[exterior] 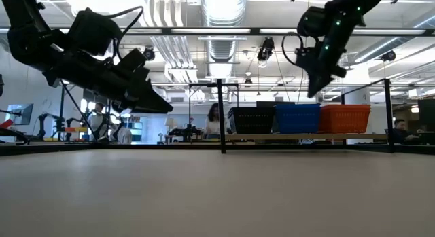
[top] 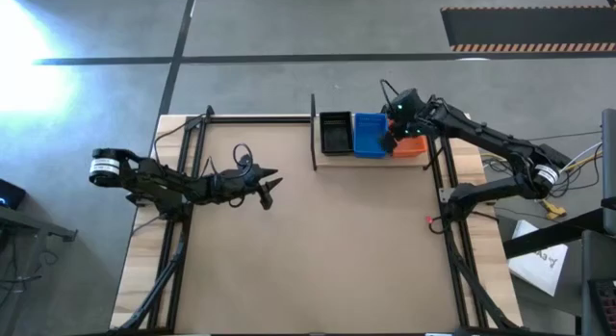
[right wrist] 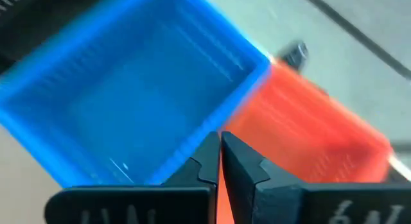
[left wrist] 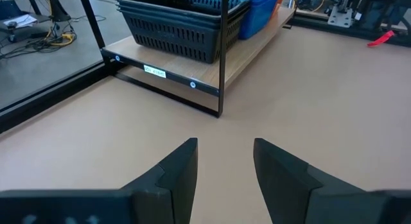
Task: Stack baskets on shelf by color
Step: Adjust the bins on the shelf
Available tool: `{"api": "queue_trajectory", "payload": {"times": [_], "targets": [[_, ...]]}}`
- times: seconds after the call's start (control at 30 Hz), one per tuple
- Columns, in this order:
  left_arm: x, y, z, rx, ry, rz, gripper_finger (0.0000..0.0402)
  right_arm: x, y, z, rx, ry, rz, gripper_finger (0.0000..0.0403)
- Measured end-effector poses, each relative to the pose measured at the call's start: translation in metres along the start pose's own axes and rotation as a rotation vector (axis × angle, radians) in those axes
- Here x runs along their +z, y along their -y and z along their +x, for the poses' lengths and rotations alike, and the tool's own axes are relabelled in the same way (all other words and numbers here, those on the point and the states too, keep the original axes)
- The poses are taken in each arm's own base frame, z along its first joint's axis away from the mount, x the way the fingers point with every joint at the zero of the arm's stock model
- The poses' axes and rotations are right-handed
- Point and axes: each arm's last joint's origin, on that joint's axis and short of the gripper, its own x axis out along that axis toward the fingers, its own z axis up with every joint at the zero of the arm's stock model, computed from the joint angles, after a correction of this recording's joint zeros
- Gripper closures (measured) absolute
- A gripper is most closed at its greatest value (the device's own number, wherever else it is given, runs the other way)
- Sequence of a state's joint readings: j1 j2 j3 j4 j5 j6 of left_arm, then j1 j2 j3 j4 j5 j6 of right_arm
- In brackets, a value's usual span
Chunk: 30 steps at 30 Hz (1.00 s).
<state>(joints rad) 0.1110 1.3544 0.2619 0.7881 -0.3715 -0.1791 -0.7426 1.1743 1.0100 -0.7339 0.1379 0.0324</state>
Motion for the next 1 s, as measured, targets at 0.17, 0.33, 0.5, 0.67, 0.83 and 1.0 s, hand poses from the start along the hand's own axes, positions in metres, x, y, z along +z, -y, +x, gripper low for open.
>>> {"api": "queue_trajectory", "payload": {"times": [0.17,0.33,0.5,0.67,0.83,1.0], "targets": [[0.002,0.001,0.000,-0.003,0.020,-0.007,0.0265,0.012,-0.015,0.005,0.199,0.098,-0.082,0.0394],[0.003,0.001,0.001,-0.004,0.021,-0.007,0.0265,0.011,-0.032,0.000,0.293,0.127,-0.226,0.0391],[0.003,0.001,0.001,-0.004,0.021,-0.007,0.0265,0.004,-0.042,-0.004,0.348,0.088,-0.313,0.0351],[0.003,0.001,0.001,-0.004,0.021,-0.007,0.0265,-0.001,-0.054,-0.007,0.373,0.096,-0.505,0.0281],[0.003,0.001,0.001,-0.004,0.021,-0.008,0.0265,-0.002,-0.062,-0.006,0.378,0.110,-0.598,0.0243],[0.003,0.001,0.000,-0.005,0.021,-0.008,0.0265,-0.004,-0.062,0.003,0.331,0.074,-0.602,0.0259]]}}
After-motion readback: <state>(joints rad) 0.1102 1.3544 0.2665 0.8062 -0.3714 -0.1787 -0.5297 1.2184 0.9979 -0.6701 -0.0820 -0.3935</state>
